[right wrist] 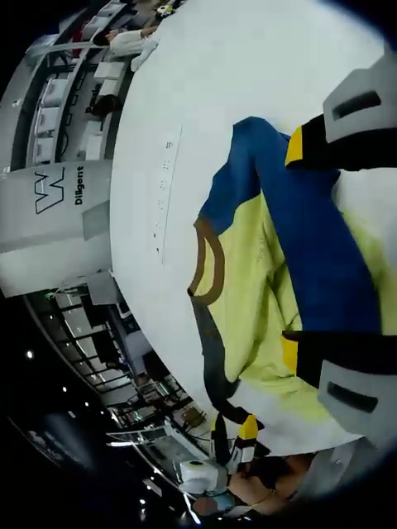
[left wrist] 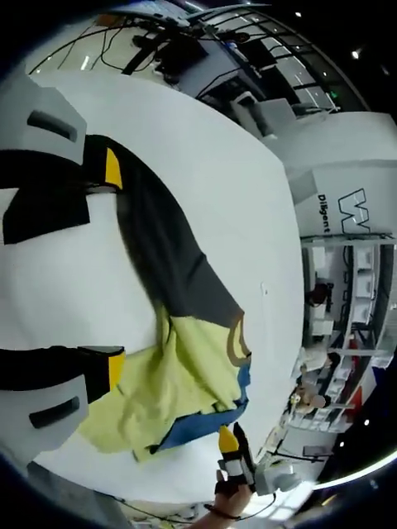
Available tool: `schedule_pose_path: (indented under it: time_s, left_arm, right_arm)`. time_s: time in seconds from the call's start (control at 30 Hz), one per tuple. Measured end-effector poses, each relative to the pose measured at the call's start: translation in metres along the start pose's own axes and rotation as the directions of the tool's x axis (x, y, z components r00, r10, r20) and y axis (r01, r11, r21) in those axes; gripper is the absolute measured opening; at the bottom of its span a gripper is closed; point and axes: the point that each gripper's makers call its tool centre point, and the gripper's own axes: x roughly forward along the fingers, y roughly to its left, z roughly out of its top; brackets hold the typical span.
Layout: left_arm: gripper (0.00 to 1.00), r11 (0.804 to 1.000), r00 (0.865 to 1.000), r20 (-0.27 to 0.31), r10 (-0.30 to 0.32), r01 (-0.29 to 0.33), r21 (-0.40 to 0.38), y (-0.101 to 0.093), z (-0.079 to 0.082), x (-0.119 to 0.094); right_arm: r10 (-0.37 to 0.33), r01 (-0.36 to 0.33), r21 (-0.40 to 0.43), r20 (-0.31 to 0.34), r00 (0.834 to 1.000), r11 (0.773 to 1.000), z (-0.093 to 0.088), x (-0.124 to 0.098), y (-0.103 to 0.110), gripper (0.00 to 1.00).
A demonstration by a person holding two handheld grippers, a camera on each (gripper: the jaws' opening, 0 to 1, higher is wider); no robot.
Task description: Fold the garment on the visible template until the final outline fits inside the template.
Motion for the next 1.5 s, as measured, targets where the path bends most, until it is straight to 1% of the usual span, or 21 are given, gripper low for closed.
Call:
schedule_pose_path:
  time_s: [0.03, 0.07, 0.1, 0.13, 0.2, 0.27, 0.33, 0.5, 0.6, 0.77, 0.8, 0.9, 1.07, 1.13, 1.2, 1.27, 1.33, 1.4, 1.47, 1.5]
  left_arm:
    - [0.77, 1.000, 1.000, -0.001, -0.004, 0.005, 0.009, -0.003, 0.000, -0.001]
    - [0.77, 1.000, 1.000, 0.005, -0.023, 0.023, 0.018, -0.012, -0.001, -0.006]
    - [0.78, 0.998, 0.998, 0.003, -0.064, 0.064, -0.005, -0.023, -0.003, -0.008]
    - [0.78, 0.997, 0.997, 0.003, -0.074, 0.074, -0.019, -0.027, -0.003, -0.009]
    - [0.78, 0.997, 0.997, 0.007, -0.072, 0.072, -0.001, -0.031, -0.004, -0.011]
    - [0.78, 0.997, 0.997, 0.007, -0.071, 0.071, 0.010, -0.034, -0.004, -0.013]
    - [0.78, 0.996, 0.996, 0.009, -0.094, 0.094, 0.006, -0.042, -0.006, -0.016]
    - [0.76, 0.994, 0.994, 0.004, -0.105, 0.105, 0.013, -0.051, -0.010, -0.020]
    - [0.75, 0.992, 0.992, 0.004, -0.124, 0.124, 0.016, -0.061, -0.013, -0.023]
    - [0.71, 0.986, 0.986, -0.019, -0.164, 0.164, 0.006, -0.079, -0.023, -0.024]
    - [0.70, 0.986, 0.986, -0.022, -0.166, 0.166, 0.001, -0.081, -0.024, -0.024]
    - [0.68, 0.984, 0.984, -0.031, -0.176, 0.176, 0.000, -0.087, -0.028, -0.025]
    - [0.61, 0.981, 0.980, -0.047, -0.195, 0.195, 0.004, -0.095, -0.034, -0.026]
    - [0.58, 0.978, 0.976, -0.063, -0.207, 0.207, -0.005, -0.098, -0.038, -0.027]
    - [0.55, 0.977, 0.973, -0.082, -0.216, 0.215, -0.020, -0.101, -0.042, -0.028]
    - [0.50, 0.976, 0.973, -0.082, -0.216, 0.216, -0.016, -0.103, -0.044, -0.029]
    - [0.47, 0.977, 0.973, -0.092, -0.214, 0.213, -0.020, -0.104, -0.047, -0.028]
    - [0.44, 0.977, 0.970, -0.124, -0.211, 0.208, -0.034, -0.106, -0.053, -0.028]
    - [0.42, 0.977, 0.966, -0.147, -0.211, 0.206, -0.050, -0.106, -0.059, -0.027]
    - [0.41, 0.977, 0.965, -0.152, -0.213, 0.207, -0.055, -0.107, -0.060, -0.027]
  right_arm:
    - [0.012, -0.012, -0.008, -0.002, 1.000, 1.000, -0.003, -0.001, 0.005, 0.78]
    - [0.035, -0.035, -0.021, -0.007, 0.999, 0.999, -0.009, -0.003, 0.016, 0.78]
    - [0.053, -0.054, -0.035, -0.017, 0.998, 0.998, -0.015, -0.004, 0.024, 0.79]
    - [0.054, -0.055, -0.046, -0.028, 0.998, 0.997, -0.018, -0.004, 0.027, 0.79]
    - [0.048, -0.052, -0.090, -0.042, 0.998, 0.995, -0.023, -0.005, 0.029, 0.79]
    - [0.052, -0.056, -0.088, -0.044, 0.998, 0.995, -0.027, -0.005, 0.033, 0.79]
    - [0.073, -0.078, -0.091, -0.057, 0.996, 0.993, -0.034, -0.005, 0.040, 0.79]
    - [0.096, -0.103, -0.101, -0.068, 0.993, 0.990, -0.046, -0.007, 0.054, 0.77]
    - [0.111, -0.120, -0.119, -0.084, 0.990, 0.986, -0.057, -0.008, 0.065, 0.77]
    - [0.118, -0.132, -0.152, -0.100, 0.988, 0.979, -0.068, -0.009, 0.075, 0.73]
    - [0.121, -0.137, -0.171, -0.104, 0.987, 0.976, -0.071, -0.009, 0.077, 0.72]
    - [0.121, -0.141, -0.192, -0.111, 0.986, 0.971, -0.075, -0.011, 0.082, 0.69]
    - [0.119, -0.148, -0.248, -0.128, 0.985, 0.957, -0.079, -0.010, 0.083, 0.56]
    - [0.122, -0.154, -0.271, -0.133, 0.984, 0.950, -0.081, -0.010, 0.085, 0.51]
    - [0.136, -0.172, -0.278, -0.142, 0.980, 0.945, -0.082, -0.010, 0.088, 0.42]
    - [0.146, -0.183, -0.285, -0.146, 0.978, 0.941, -0.084, -0.010, 0.090, 0.32]
    - [0.148, -0.189, -0.297, -0.156, 0.977, 0.936, -0.086, -0.010, 0.091, 0.25]
    - [0.143, -0.192, -0.320, -0.169, 0.975, 0.928, -0.089, -0.010, 0.091, 0.19]
    - [0.147, -0.196, -0.323, -0.169, 0.975, 0.926, -0.089, -0.010, 0.092, 0.12]
    - [0.158, -0.208, -0.326, -0.175, 0.972, 0.922, -0.090, -0.010, 0.094, 0.08]
